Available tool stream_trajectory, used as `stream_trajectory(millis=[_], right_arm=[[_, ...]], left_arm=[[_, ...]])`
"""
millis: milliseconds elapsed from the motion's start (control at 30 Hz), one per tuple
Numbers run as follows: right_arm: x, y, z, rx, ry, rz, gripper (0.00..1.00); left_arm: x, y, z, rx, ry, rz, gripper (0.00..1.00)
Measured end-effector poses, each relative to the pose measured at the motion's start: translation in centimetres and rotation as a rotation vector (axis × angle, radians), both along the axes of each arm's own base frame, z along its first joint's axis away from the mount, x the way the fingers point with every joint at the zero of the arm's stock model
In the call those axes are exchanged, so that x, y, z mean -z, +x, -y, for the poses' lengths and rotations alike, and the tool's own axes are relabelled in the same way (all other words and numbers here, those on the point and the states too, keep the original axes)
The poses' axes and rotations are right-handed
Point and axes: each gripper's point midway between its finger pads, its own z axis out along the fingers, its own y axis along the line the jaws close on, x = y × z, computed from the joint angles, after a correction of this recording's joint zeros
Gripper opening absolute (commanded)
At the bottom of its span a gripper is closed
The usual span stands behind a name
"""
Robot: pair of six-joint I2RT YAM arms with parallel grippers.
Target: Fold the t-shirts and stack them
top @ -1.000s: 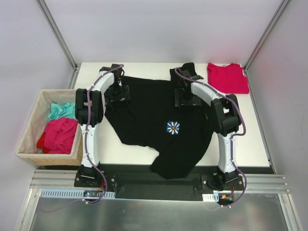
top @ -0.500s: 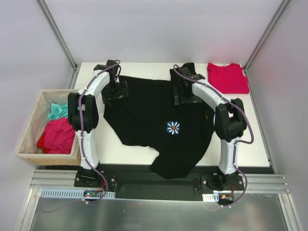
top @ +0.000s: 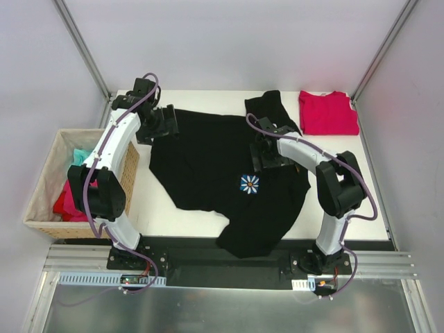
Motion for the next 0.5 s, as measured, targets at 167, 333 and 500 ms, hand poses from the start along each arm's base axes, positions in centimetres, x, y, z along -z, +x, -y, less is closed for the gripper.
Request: stream_trajectory(millis=[167,333,500], right_arm=[[2.9,-1.7,0.7,0.017,-0.029,-0.074,0.97],[3.6,-1.7,0.6,0.023,-0.031,-0.094,0.97],[3.8,-1.6,0.7,0.033,-0.031,-0.139,0.97]], left_arm=[[0.4,-0.2,-0.2,-0.005,0.011,-0.011,0.99],[0.5,-0.1,-0.3,-0.007,0.015,-0.014,0.99],[0.7,-0.1,-0.3,-0.007,0.017,-0.016,0.99]])
